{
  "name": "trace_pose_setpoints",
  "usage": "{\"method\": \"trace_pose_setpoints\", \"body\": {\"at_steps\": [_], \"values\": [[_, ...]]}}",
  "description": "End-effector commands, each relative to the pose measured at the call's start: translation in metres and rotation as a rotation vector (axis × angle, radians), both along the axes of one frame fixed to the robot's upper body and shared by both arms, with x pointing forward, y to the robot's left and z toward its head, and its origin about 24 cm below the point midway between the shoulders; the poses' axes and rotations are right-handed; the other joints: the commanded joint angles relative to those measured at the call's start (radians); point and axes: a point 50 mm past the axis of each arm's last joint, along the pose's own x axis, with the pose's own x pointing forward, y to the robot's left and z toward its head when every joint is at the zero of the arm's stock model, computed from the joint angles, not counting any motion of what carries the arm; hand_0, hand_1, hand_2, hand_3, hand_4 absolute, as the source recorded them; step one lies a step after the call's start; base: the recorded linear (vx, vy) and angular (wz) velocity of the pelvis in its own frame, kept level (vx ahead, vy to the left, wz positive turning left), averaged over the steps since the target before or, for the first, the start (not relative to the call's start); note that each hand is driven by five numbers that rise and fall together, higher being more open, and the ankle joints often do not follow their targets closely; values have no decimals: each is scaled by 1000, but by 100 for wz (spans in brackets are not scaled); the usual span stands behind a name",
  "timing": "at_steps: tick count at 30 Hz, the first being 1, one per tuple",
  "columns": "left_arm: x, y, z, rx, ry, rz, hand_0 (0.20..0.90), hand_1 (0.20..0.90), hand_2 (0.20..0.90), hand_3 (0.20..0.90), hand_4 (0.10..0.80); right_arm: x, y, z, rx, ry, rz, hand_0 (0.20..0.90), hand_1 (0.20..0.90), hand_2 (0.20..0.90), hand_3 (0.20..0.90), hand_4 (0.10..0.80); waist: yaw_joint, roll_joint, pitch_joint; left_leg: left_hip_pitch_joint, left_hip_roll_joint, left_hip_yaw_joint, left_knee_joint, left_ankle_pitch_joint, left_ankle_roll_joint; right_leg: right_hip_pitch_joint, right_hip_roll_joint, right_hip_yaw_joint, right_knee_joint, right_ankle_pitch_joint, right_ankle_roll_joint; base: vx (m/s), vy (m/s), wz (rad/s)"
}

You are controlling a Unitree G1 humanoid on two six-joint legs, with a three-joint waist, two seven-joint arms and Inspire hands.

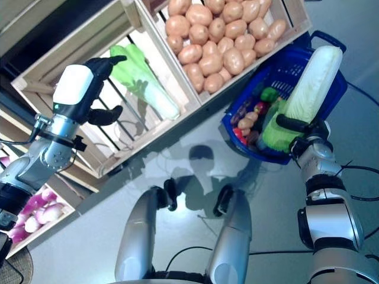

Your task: Put vegetables into the basket

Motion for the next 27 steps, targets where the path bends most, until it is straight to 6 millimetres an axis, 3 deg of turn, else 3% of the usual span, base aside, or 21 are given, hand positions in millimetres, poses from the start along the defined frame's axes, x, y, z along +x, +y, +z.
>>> {"method": "trace_pose_setpoints", "body": {"at_steps": [1,8,9,16,27], "values": [[-6,0,70,-1,-331,-18,900,900,900,900,800,-4,-27,64,-63,-176,-43,300,300,300,300,400,-1,21,-6,38,1,23,30,-141,3,19,13,-7,-4,-15,-32,-31,31,9],[-2,4,86,47,-374,6,900,900,900,900,800,1,-23,93,-120,-184,10,300,300,300,300,400,-9,37,-4,-97,13,11,158,-178,0,-124,12,37,110,-44,-39,-15,27,7],[-2,3,91,63,-385,5,900,900,900,900,800,4,-20,98,-107,-188,27,900,900,900,900,800,-8,40,-4,-116,16,11,172,-181,0,-143,13,40,120,-45,-38,-19,14,4],[6,1,107,225,-464,77,900,900,900,900,800,14,-6,114,-104,-226,64,900,900,900,900,800,-17,39,-4,-171,30,7,223,-197,-6,-201,24,57,160,-48,-28,0,23,-1],[20,4,108,418,-437,214,900,900,900,900,800,14,-5,109,-125,-240,71,900,900,900,900,800,-36,34,-4,-151,51,20,221,-202,-15,-186,41,69,138,-31,-8,17,33,-6]]}}
